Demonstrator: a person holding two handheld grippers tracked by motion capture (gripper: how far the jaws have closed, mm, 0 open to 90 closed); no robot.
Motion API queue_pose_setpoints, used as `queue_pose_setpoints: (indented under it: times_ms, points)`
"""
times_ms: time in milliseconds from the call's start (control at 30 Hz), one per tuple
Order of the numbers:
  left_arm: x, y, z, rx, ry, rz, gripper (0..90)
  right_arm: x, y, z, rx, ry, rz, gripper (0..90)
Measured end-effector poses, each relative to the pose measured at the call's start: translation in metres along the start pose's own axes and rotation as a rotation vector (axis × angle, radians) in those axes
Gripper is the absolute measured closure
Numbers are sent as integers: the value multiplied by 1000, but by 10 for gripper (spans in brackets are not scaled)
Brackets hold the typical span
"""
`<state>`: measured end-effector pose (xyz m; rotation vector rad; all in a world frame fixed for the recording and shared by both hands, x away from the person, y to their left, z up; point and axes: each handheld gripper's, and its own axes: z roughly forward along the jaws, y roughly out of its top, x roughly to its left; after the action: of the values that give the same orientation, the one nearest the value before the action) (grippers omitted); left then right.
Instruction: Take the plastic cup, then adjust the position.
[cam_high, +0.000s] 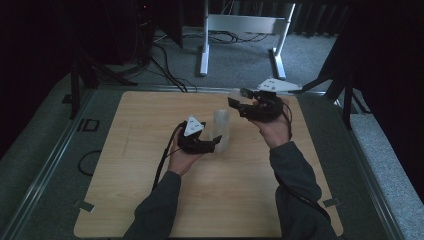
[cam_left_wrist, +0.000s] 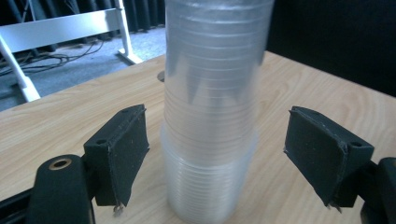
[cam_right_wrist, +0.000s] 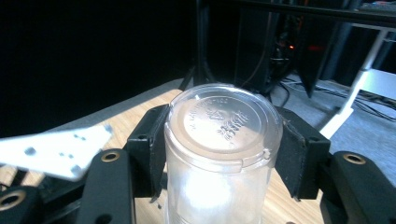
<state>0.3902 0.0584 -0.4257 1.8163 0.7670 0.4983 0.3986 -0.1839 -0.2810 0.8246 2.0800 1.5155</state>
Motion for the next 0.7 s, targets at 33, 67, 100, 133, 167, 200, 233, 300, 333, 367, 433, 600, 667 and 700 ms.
queue_pose_setpoints:
  times_ms: [33,67,100,133,167,200,233,300,333,367,433,600,667,700]
  points:
    - [-1,0,-2,2,-4,-2,216,-2,-4,-6,6,-9,4,415]
    - [-1,-1,-3,5,-2,-5,216,-3,-7,-9,12,-14,7,415]
    - [-2,-1,-5,8,-1,-6,216,-4,-9,-12,17,-22,13,415]
    - [-2,-1,-6,8,-3,-6,216,-5,-12,-15,20,-29,16,415]
    - [-3,-2,-8,8,-9,-8,216,-6,-14,-17,22,-33,20,416]
    - [-3,-2,-8,8,-9,-8,216,-6,-14,-17,22,-33,20,416]
    - [-5,-3,-12,4,-11,-6,216,-6,-18,-19,25,-42,27,416]
    - [-7,-4,-14,1,-16,-8,217,-5,-29,-22,46,-57,44,416]
    - [-8,-4,-16,2,-15,-5,218,-4,-32,-23,50,-63,41,416]
    - [-10,-4,-17,1,-14,-7,217,-4,-36,-23,52,-60,48,416]
    - [-11,-5,-20,-1,-20,-11,217,-2,-41,-25,55,-58,55,416]
    - [-16,-7,-31,-25,-27,-7,213,3,-57,-28,67,-57,79,416]
    - [-16,-7,-31,-25,-27,-7,207,4,-62,-28,65,-54,88,416]
    - [-18,-8,-35,-31,-32,-5,207,4,-62,-28,65,-54,88,416]
